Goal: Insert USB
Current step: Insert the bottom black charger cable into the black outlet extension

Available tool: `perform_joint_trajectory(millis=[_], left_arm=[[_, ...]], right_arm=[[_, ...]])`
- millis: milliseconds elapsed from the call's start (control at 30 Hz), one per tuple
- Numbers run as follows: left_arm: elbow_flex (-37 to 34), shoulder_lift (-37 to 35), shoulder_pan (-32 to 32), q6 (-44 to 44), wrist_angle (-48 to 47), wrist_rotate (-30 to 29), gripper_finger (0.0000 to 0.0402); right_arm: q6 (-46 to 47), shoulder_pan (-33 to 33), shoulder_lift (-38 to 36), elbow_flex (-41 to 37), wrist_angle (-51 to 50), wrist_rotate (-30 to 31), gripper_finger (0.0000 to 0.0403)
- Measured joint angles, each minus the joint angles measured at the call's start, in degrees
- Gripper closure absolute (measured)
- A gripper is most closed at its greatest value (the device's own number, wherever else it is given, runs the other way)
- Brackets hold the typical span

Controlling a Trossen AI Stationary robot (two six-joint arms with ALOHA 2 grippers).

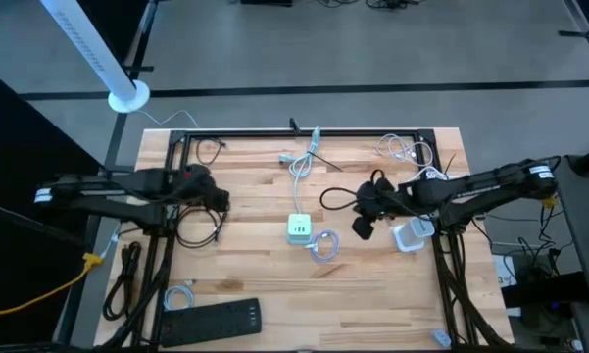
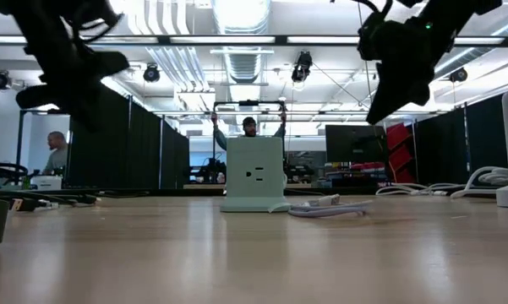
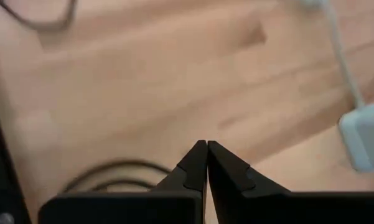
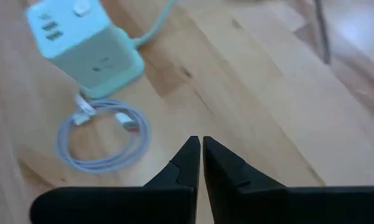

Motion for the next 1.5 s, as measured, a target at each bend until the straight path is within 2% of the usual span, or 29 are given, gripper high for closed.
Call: perform_joint_trajectory(millis=[100, 200, 300, 433, 600, 733, 867, 1033, 1133, 1267, 1300, 1400, 1500], left_arm=[[1.14, 6.91, -0.04, 0.71, 0.46, 0.61, 0.0399], [1.90, 13.31, -0.04, 0.91, 0.40, 3.77, 0.0375], [2.07, 18.75, -0.07, 0.84, 0.41, 7.72, 0.0329], [2.07, 24.84, -0.05, 0.30, 0.43, 8.33, 0.0251], [2.07, 29.96, -0.05, 0.48, 1.62, 8.36, 0.0181], [2.07, 32.62, -0.04, 1.54, 5.67, 9.80, 0.0162], [2.07, 34.75, -0.11, 1.63, 8.42, 10.36, 0.0172], [2.34, 36.48, -0.15, 1.65, 8.49, 10.53, 0.0209], [2.31, 36.25, -0.17, 1.52, 8.70, 10.61, 0.0258], [2.03, 35.25, -0.15, 1.43, 8.06, 10.71, 0.0368], [2.01, 34.81, -0.17, 1.33, 7.61, 10.70, 0.0381], [4.16, 33.34, -1.15, 2.45, 6.84, 10.36, 0.0380], [9.39, 30.47, -3.13, 7.68, 9.71, 6.82, 0.0380]], right_arm=[[0.02, -0.03, 1.03, 0.02, 1.31, -0.75, 0.0355], [0.02, -0.03, 0.99, 0.02, 0.78, -0.97, 0.0305], [-0.27, -0.03, 0.34, 0.02, 0.10, -2.48, 0.0256], [-1.66, -0.03, -0.64, 0.02, -0.46, -3.47, 0.0206], [-3.19, -0.03, -1.45, 0.02, -0.46, -3.47, 0.0175], [-4.12, -0.03, -1.43, 0.02, -0.43, -3.49, 0.0170], [-4.11, -0.03, -1.41, 0.02, -0.44, -3.49, 0.0178], [-4.11, -0.03, -1.41, 0.02, -0.46, -3.48, 0.0191], [-4.11, -0.03, -1.41, 0.02, -0.46, -3.49, 0.0198], [-4.02, -0.03, -1.41, 0.02, -0.33, -3.65, 0.0203], [-4.03, -0.03, -1.45, 0.02, -0.21, -3.88, 0.0204], [-4.23, -0.03, -2.02, 0.16, -0.21, -3.95, 0.0202], [-7.01, -0.03, -2.25, 2.68, 0.06, -3.91, 0.0202]])
